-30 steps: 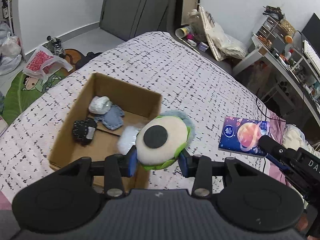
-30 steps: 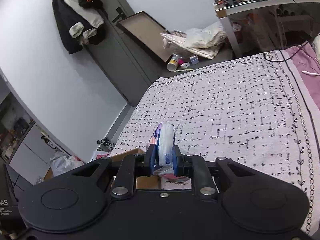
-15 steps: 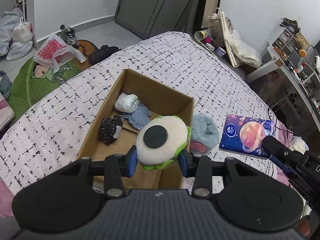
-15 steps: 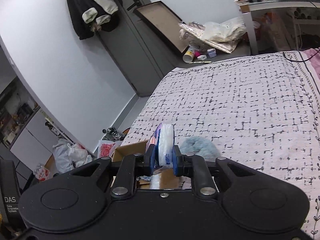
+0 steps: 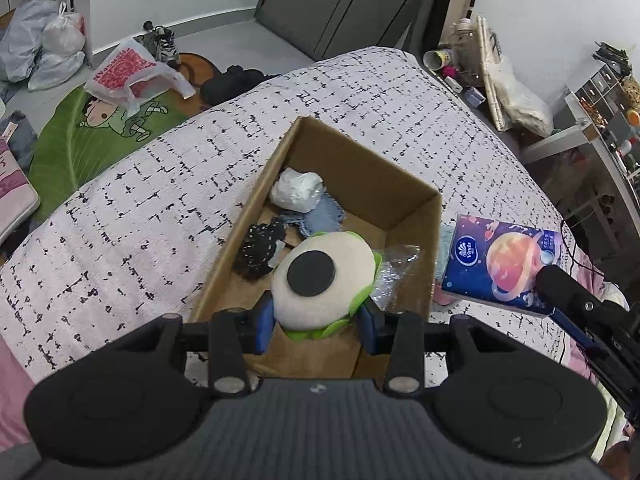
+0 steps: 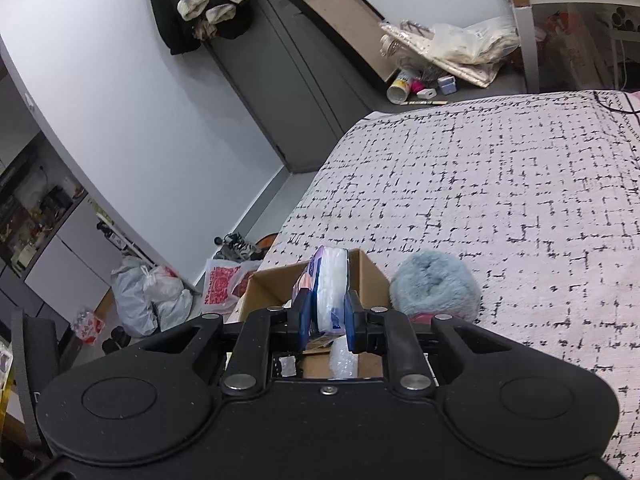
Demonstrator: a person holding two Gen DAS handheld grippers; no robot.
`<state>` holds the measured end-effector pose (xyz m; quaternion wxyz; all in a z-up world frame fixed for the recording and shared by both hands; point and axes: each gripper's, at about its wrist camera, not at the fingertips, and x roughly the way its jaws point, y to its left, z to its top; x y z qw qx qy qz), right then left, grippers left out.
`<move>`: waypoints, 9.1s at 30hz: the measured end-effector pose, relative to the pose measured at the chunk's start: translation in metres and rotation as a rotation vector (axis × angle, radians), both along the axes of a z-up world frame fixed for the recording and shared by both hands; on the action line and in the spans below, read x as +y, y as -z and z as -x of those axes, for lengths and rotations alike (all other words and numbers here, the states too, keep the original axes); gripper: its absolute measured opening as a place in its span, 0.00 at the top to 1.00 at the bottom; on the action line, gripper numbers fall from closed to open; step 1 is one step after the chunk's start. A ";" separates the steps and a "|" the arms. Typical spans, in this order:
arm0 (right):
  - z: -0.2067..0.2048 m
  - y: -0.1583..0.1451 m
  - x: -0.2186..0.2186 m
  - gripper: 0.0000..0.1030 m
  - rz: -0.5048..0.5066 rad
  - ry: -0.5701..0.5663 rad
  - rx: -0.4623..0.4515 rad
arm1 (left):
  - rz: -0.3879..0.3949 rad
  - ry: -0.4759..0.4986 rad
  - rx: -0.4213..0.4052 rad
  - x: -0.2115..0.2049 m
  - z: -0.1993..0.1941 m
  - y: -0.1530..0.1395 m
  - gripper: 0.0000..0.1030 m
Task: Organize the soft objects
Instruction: 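Open the left tool over the box while the right tool releases the tissue pack into it, then withdraw both tools from the box toward the pale-blue fluffy plush, then grasp the pale-blue fluffy plush with the left tool while the right tool grasps it too, then carry the fluffy plush with both tools and lower it into the box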
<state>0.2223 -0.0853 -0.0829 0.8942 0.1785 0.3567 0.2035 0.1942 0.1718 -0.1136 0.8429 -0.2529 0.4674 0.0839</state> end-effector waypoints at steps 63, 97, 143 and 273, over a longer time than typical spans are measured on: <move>-0.003 0.019 -0.133 0.00 -0.006 0.070 -0.021 | -0.177 0.111 0.003 -0.119 -0.018 -0.031 0.01; -0.043 0.083 -0.205 0.29 -0.175 0.135 0.145 | -0.196 0.223 0.008 -0.210 -0.070 -0.003 0.30; -0.080 0.126 -0.200 0.31 -0.224 0.097 0.268 | -0.146 -0.240 0.060 -0.167 -0.119 0.055 0.83; -0.019 0.016 0.037 0.77 -0.038 -0.160 0.268 | 0.205 -0.004 -0.034 0.019 0.006 -0.017 0.84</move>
